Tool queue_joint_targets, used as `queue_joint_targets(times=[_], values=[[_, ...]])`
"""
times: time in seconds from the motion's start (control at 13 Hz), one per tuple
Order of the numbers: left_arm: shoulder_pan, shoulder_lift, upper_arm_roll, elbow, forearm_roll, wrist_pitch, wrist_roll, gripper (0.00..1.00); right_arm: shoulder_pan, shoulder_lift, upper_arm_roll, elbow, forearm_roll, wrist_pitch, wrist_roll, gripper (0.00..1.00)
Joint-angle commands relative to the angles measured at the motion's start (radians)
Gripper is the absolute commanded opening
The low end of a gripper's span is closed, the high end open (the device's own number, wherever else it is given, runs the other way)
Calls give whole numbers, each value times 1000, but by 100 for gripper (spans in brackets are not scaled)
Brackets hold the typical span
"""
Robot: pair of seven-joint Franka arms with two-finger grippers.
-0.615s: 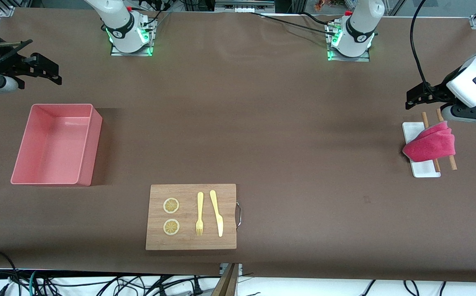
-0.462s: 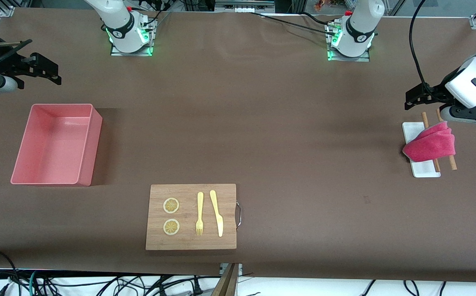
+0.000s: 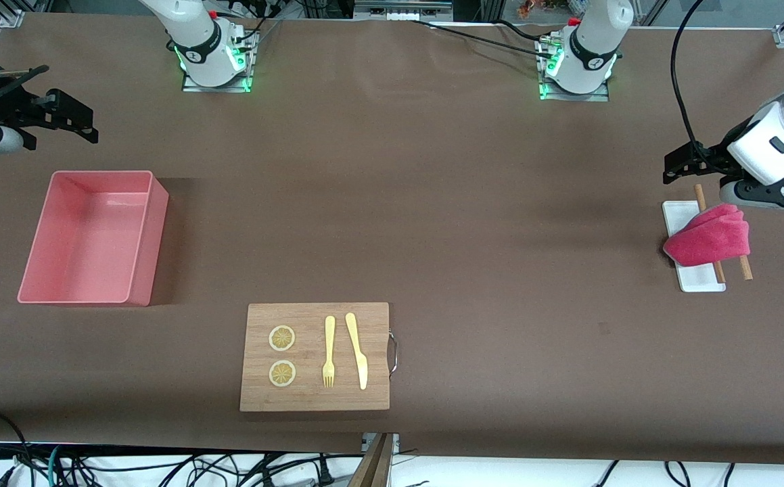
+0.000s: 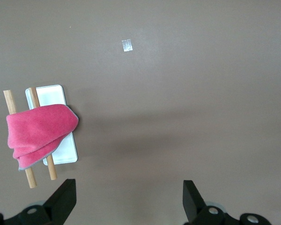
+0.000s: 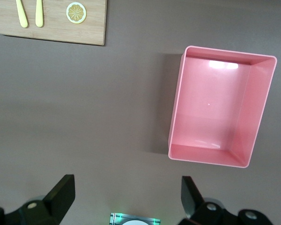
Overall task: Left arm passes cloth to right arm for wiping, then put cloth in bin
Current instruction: 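Lower the left gripper onto the pink cloth on the white tray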
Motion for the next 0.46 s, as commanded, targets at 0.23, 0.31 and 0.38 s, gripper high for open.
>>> queue_joint_targets(times=[0.23, 0.31, 0.38], values=[[-15, 28, 18, 48, 13, -33, -1, 100, -11, 5, -16, 14, -11, -23, -9, 100], [-14, 28, 18, 48, 13, -35, -1, 100, -11, 5, -16, 16, -9, -22, -11, 100], [-14, 28, 20, 48, 13, -35, -1, 100, -10, 5, -16, 17, -9, -13, -11, 100]])
